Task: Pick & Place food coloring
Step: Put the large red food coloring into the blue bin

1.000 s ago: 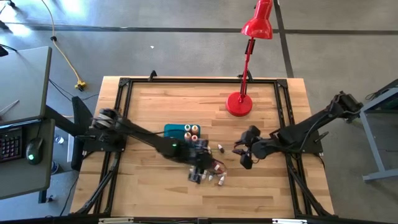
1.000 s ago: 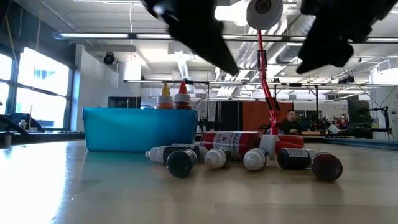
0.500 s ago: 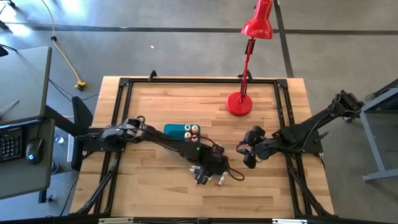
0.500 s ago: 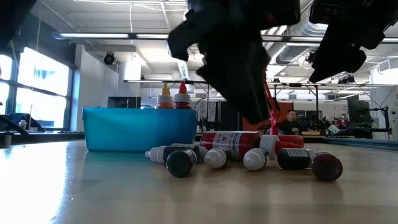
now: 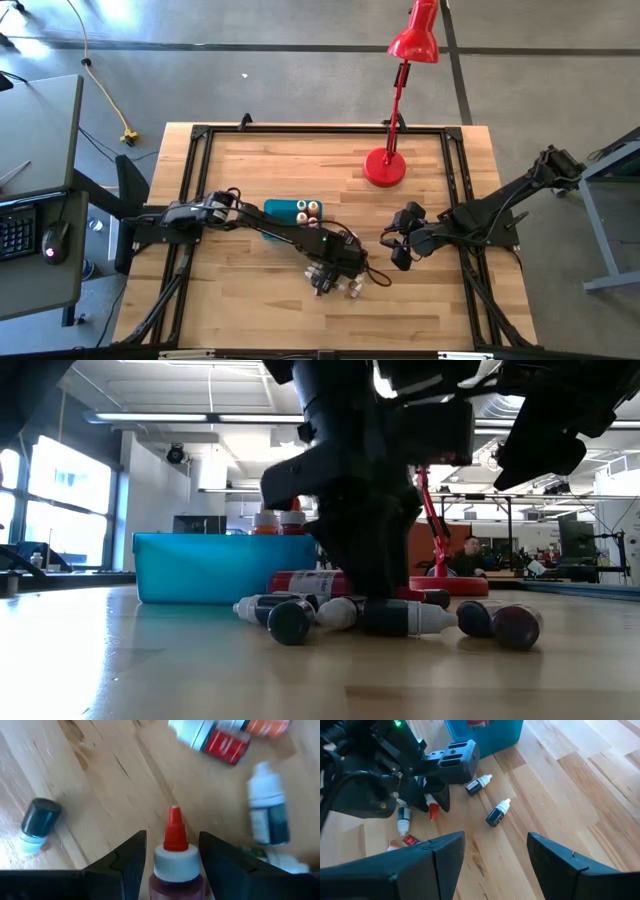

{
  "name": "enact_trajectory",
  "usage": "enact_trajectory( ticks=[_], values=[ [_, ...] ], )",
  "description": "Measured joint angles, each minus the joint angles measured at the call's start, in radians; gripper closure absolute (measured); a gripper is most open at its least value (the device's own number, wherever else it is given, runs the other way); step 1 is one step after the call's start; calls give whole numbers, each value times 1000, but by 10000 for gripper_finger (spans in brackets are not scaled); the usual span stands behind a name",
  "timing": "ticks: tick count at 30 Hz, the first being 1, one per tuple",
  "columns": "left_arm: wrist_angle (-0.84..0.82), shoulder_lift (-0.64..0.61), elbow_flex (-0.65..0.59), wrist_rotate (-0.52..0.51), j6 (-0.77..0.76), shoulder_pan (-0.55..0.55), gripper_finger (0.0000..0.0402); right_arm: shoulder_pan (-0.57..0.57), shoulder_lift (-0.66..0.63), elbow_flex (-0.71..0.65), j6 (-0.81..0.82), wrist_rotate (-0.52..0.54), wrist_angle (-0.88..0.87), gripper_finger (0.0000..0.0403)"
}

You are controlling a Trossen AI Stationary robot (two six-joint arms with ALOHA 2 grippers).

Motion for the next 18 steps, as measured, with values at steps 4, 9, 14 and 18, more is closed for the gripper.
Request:
enact_trajectory(
  ticks=[4,9,14,18],
  values=[
    [-6,6,1,-1,-9,0,225,0,0,0,0,1,1,194],
    [-25,10,1,6,-29,0,235,0,0,0,0,1,10,194],
    [-41,16,3,11,-33,0,278,0,0,0,-7,1,16,194],
    [-42,16,3,1,-32,0,301,0,0,0,-8,1,15,194]
  ],
)
